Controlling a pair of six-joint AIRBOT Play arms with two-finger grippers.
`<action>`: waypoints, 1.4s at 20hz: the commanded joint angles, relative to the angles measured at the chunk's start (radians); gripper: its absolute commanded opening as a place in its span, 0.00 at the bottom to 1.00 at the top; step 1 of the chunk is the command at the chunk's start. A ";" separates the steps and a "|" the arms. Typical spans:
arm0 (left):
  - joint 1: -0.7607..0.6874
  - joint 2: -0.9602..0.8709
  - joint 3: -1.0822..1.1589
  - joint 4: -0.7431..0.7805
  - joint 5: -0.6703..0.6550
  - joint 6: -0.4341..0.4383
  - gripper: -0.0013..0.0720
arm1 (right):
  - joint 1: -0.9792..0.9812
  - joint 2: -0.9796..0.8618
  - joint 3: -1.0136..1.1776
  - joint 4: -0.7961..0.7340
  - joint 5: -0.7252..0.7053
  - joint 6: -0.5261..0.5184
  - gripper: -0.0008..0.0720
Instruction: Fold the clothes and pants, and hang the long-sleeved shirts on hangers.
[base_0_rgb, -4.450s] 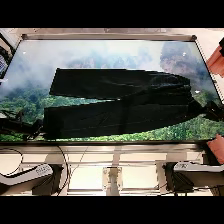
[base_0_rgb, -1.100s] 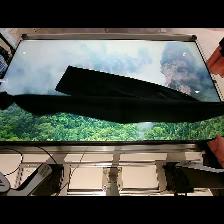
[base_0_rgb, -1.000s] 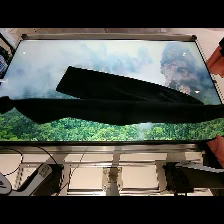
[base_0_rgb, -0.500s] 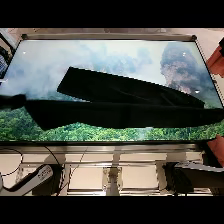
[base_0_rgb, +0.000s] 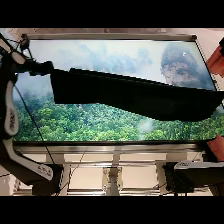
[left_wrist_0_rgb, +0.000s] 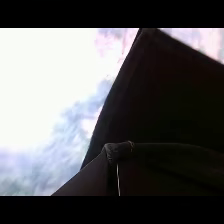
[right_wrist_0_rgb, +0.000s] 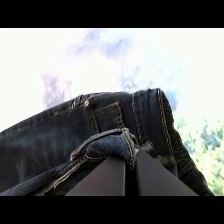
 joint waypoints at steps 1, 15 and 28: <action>-0.047 -0.174 0.174 -0.084 0.037 -0.040 0.05 | 0.022 -0.080 0.018 0.005 -0.030 0.058 0.04; -0.116 -0.286 0.242 -0.203 0.323 -0.036 0.31 | 0.122 -0.174 0.032 0.114 -0.354 0.131 0.06; -0.027 -0.265 0.240 -0.232 -0.139 -0.030 0.83 | 0.195 -0.238 0.527 -0.032 0.280 0.008 0.54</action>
